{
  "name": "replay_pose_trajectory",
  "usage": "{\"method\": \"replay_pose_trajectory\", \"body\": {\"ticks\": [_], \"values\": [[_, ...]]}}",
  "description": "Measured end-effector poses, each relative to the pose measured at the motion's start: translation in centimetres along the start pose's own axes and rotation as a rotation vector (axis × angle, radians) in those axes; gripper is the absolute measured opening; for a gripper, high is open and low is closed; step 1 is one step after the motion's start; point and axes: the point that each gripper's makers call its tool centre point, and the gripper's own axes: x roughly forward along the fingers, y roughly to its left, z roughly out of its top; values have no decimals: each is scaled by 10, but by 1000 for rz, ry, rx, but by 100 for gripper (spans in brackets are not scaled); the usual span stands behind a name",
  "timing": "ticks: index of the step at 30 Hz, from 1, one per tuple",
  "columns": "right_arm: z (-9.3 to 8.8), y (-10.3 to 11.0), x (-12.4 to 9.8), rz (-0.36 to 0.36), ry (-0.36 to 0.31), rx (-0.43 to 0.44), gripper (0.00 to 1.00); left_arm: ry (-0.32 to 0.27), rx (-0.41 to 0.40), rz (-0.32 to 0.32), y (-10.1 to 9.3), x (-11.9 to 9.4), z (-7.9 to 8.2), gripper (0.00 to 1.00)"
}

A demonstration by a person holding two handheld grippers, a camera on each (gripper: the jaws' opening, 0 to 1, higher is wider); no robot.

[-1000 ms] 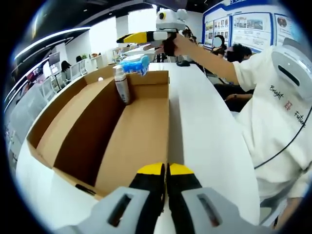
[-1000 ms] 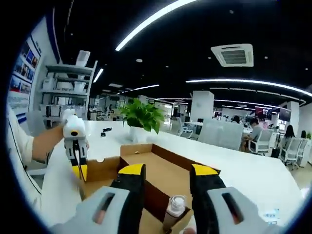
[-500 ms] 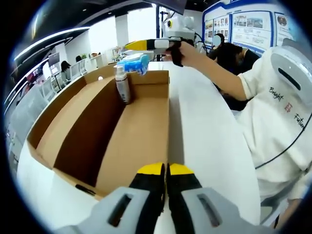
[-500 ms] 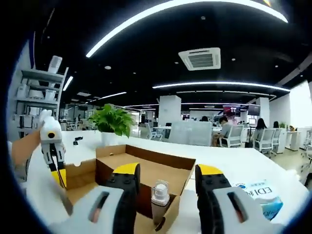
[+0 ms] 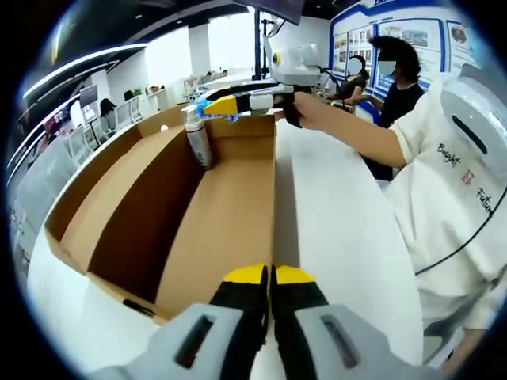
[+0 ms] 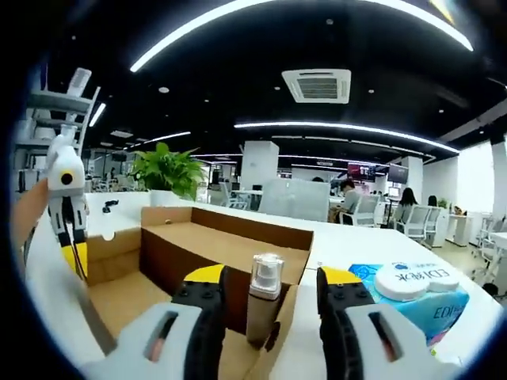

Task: Operate the shoe box by opening the lid, removing the specified soft item, and placing it in the target area until the item is outside and the box remains undamaged.

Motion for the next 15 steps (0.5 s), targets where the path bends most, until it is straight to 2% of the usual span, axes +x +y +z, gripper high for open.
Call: {"method": "replay_pose_trajectory", "body": {"ticks": [5, 10, 13, 15], "values": [[1, 3, 5, 9, 19, 8, 37, 0, 4, 2, 0, 0, 0, 1], [-2, 8, 16, 18, 52, -15, 35, 1, 3, 1, 0, 0, 0, 1], [-6, 8, 20, 17, 73, -44, 24, -1, 5, 4, 0, 0, 0, 1], [-7, 9, 21, 15, 76, -57, 23, 0, 5, 3, 0, 0, 0, 1]]}}
